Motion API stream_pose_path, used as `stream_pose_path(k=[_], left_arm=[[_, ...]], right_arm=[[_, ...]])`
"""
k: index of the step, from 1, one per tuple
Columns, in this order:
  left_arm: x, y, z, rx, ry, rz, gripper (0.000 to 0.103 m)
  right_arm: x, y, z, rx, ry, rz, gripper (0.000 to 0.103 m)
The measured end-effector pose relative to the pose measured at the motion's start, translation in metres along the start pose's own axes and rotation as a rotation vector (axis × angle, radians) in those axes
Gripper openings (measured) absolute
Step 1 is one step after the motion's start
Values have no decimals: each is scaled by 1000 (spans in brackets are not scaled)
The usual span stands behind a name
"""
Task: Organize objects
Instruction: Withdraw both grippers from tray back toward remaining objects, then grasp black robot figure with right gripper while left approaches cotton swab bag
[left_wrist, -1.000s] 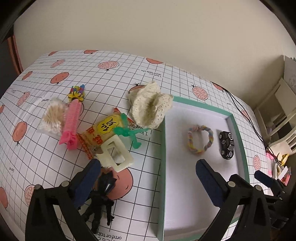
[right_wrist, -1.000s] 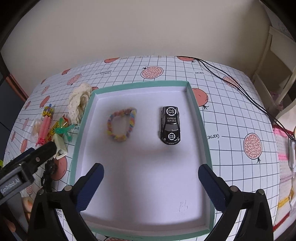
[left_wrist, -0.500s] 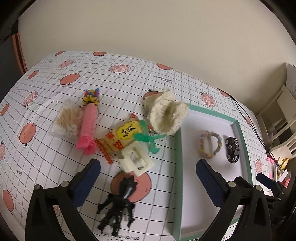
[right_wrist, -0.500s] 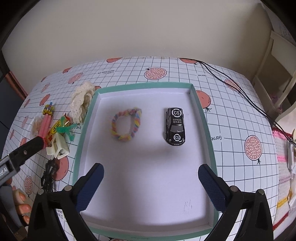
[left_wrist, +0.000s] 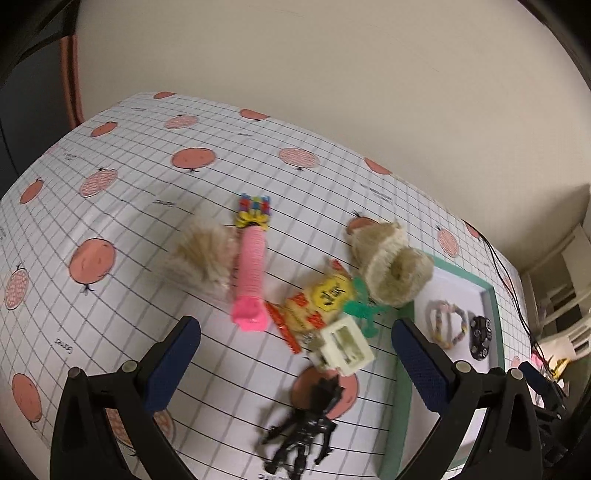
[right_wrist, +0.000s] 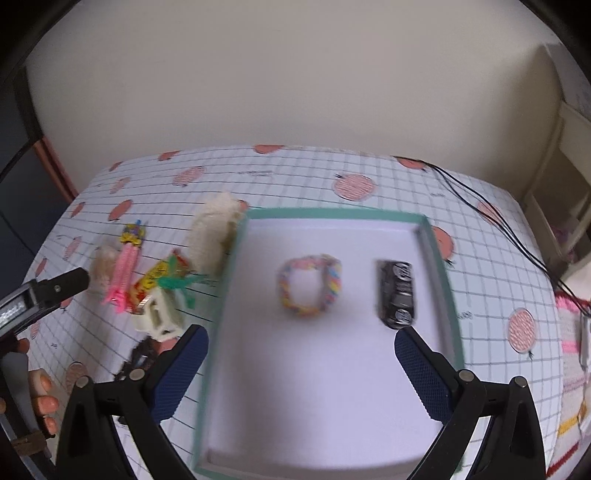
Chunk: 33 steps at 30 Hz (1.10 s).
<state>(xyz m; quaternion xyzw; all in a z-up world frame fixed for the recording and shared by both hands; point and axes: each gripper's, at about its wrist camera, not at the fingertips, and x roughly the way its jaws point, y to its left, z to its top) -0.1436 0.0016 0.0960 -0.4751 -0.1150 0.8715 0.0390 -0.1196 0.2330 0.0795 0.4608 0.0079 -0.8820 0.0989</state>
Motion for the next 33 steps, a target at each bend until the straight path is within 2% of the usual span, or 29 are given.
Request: stream_pose_path(k=[6,13,17,21,33], left_arm=[[-1,20,5,-39,3,35,103],[6,50,7,-111,54,58,103],[9,59,7,-100,77,84,103],[10,69,8,-108,86,99,103],[21,96,5,-169,121,126,103]], right_arm=[[9,44,-1,-79,27,42,97],[22,89,-7,-141,77,100,93],[32,113,-13,-172,120,115,92],[44,129,-19,-165,178,144,92],[71,160,-41,-207,308,148,91]])
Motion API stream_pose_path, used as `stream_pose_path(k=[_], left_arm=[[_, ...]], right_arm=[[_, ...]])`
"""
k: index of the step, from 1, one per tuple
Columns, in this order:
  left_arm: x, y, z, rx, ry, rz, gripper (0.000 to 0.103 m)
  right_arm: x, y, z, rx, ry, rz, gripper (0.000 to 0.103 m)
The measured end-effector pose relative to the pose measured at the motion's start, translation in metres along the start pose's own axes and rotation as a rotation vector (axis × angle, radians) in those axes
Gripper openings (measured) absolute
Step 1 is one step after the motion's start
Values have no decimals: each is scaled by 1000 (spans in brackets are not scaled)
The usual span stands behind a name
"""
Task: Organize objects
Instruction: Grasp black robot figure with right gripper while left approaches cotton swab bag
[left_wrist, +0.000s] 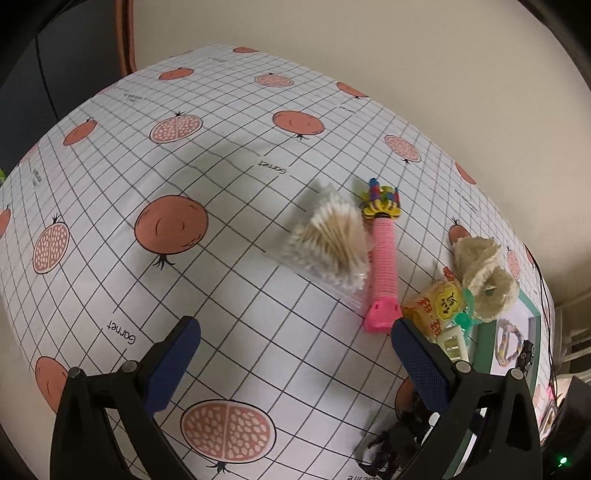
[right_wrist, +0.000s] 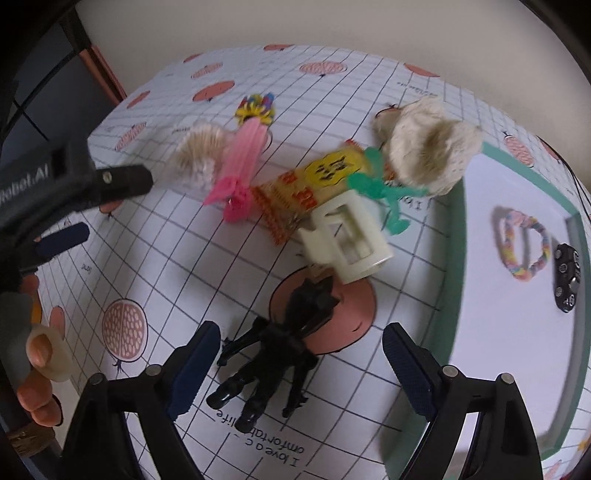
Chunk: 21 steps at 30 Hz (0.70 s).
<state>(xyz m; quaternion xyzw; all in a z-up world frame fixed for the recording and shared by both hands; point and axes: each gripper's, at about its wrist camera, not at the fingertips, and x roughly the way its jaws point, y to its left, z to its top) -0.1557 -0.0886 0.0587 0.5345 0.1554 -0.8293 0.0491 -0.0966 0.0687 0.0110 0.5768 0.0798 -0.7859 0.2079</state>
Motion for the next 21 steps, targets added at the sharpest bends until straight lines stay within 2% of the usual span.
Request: stream_pose_path(k=[9,11,17,19,21], left_arm=[[6,3,0,3,8,8,103],[6,3,0,3,4,6,103],[9,4,2,-10,-6,-2,103],[10,6,3,-21,-11,-9,103],[11,8,4,-32,-19,-15,103]], right_arm=[[15,8,-6,-18,51,-20,91],[16,7,-7,-18,57,-32,88],[16,-1,-10,-24,65,-59,74],[15,-4,-11,-23,64,-69,63],[14,-7,-11,-27,61,-83,58]])
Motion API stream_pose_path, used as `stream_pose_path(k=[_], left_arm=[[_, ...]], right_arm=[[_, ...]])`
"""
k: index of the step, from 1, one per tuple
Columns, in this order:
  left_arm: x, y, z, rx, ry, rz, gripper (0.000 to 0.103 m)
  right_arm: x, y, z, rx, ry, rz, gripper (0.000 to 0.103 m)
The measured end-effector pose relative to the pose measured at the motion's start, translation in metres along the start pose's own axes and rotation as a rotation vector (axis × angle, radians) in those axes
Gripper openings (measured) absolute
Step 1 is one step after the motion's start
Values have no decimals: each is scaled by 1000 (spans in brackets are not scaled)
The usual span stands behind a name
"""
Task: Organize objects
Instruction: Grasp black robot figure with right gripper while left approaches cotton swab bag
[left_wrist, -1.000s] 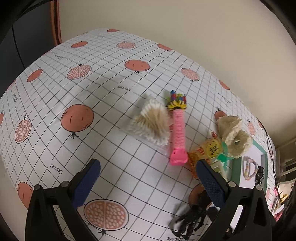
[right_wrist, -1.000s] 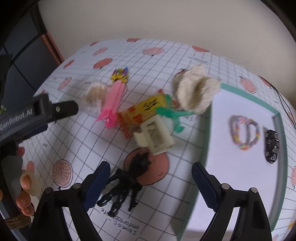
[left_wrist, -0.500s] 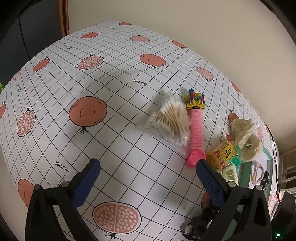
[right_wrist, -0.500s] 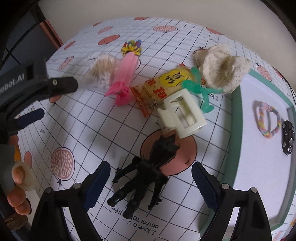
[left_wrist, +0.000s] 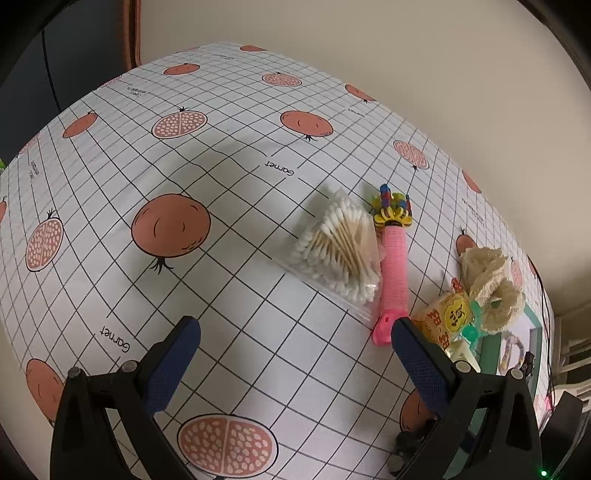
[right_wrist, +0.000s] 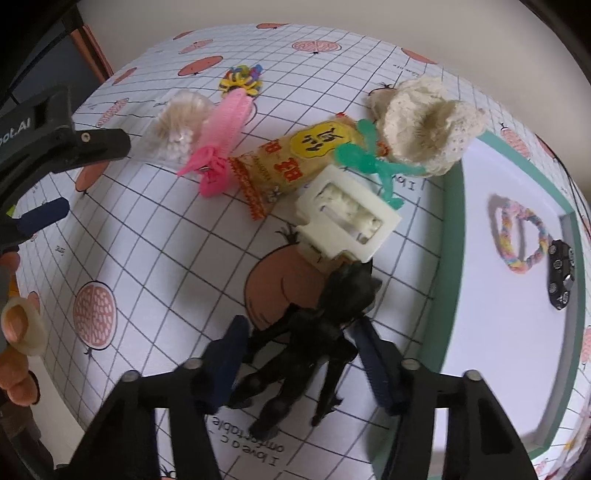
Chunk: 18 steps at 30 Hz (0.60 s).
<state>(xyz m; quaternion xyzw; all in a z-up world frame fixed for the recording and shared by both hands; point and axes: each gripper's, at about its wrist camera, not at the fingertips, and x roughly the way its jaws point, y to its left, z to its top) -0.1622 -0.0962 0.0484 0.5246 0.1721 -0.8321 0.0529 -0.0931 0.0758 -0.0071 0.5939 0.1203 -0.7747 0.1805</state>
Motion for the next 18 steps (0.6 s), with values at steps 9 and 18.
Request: stream_pose_path(k=[9,18], left_arm=[[10,6,5,-42,-16,-23,103],[15,-8,17,12,-88,-21,103]], right_arm=[[-2,-14,-1,15,-18,-3,57],[-19,-29,0,40,-105,9,57]])
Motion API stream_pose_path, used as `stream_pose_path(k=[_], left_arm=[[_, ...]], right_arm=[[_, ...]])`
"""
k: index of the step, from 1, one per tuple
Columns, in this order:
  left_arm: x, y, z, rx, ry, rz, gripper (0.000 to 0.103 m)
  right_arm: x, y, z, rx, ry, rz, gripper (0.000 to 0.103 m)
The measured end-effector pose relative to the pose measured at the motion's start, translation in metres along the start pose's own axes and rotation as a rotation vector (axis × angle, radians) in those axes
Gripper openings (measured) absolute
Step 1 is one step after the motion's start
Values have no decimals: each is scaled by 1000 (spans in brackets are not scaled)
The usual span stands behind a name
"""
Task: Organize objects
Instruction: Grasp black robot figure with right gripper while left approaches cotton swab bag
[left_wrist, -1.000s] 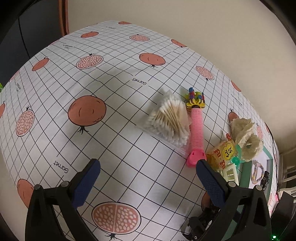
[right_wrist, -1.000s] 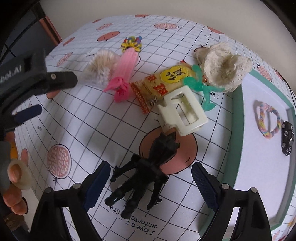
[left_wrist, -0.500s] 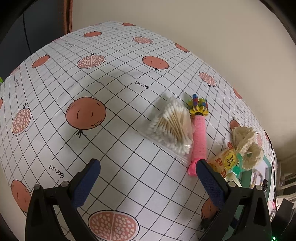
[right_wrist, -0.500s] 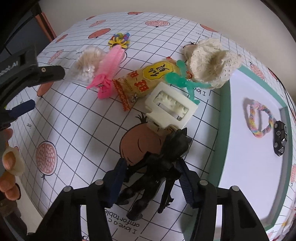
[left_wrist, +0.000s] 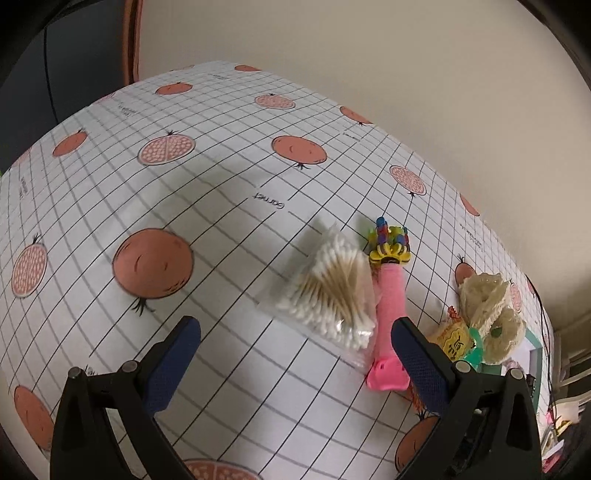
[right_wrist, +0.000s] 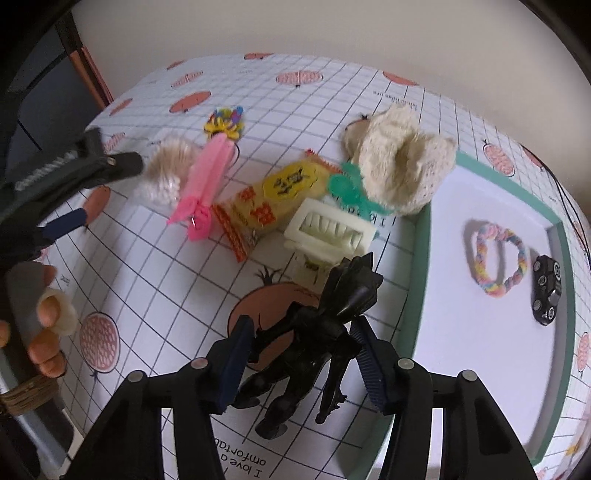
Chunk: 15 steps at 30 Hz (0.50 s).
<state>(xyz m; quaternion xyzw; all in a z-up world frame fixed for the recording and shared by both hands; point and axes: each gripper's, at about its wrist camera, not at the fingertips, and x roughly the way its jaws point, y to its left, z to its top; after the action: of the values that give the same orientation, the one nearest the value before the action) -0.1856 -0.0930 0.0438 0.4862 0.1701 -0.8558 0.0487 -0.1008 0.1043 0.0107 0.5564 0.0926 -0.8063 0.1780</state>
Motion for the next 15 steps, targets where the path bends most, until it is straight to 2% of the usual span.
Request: stream_pose_path(k=[4,6,8,10,15], left_arm=[[11,-9,2,32,-2,13,102],[15,-13,3,48,-9,33,102],[21,-16,5,66,-17,49,102],[27,-18,6,79,-18,66,101],[39,-21,7,96,-18,83,96]], right_arm=[[-5,-6,9,28,-30,11,57],[-8,-6,1,40,-44,14,57],[-4,-3,23,42,-55,12,57],[-1,-7,30,47,-62,21,57],[-3,-13,31,63,-61,37,57]])
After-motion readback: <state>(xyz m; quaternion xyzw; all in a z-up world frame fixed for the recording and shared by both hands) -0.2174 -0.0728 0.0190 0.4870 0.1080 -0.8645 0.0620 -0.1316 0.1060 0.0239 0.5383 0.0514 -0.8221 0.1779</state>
